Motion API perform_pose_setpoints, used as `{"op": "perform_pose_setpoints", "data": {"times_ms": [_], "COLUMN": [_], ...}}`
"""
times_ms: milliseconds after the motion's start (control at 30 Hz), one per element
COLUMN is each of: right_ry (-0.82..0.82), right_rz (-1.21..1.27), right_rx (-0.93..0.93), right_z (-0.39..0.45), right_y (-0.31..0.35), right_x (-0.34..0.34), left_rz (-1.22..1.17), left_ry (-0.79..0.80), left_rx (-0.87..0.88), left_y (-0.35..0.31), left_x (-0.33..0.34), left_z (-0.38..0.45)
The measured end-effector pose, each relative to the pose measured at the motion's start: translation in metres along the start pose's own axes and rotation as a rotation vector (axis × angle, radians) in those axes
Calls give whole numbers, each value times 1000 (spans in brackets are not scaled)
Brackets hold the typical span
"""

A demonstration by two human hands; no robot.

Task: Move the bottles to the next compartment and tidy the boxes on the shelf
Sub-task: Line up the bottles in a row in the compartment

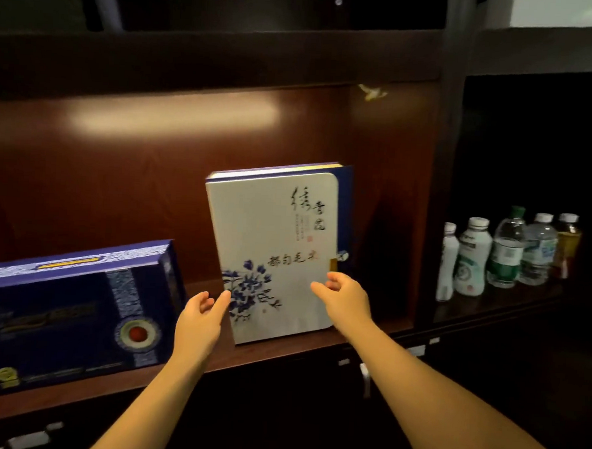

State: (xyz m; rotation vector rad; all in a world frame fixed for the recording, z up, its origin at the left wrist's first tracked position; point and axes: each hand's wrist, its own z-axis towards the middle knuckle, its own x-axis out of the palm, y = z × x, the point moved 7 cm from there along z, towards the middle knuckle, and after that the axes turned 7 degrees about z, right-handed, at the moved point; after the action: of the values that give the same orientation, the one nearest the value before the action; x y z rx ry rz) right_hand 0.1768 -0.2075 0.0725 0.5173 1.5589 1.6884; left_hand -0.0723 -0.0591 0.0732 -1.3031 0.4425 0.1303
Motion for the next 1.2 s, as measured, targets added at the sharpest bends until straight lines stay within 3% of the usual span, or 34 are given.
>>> {"op": "perform_pose_setpoints", "data": {"times_ms": [533, 733, 933, 1200], "right_ry": [-313, -376, -278, -139], "right_rz": [-61, -60, -107, -174], "right_rx": [99, 100, 70, 23], "right_z": [23, 70, 155, 222], "right_y": [-53, -98, -140, -193], "right_x": [-256, -328, -368, -351], "left_rz": [-126, -144, -149, 132], "left_ry": [443, 501, 353, 43], "left_rx": [203, 228, 168, -19], "left_y": [-124, -164, -186, -159], "left_x": [268, 378, 467, 535], "left_z": [-91, -118, -106, -73]}}
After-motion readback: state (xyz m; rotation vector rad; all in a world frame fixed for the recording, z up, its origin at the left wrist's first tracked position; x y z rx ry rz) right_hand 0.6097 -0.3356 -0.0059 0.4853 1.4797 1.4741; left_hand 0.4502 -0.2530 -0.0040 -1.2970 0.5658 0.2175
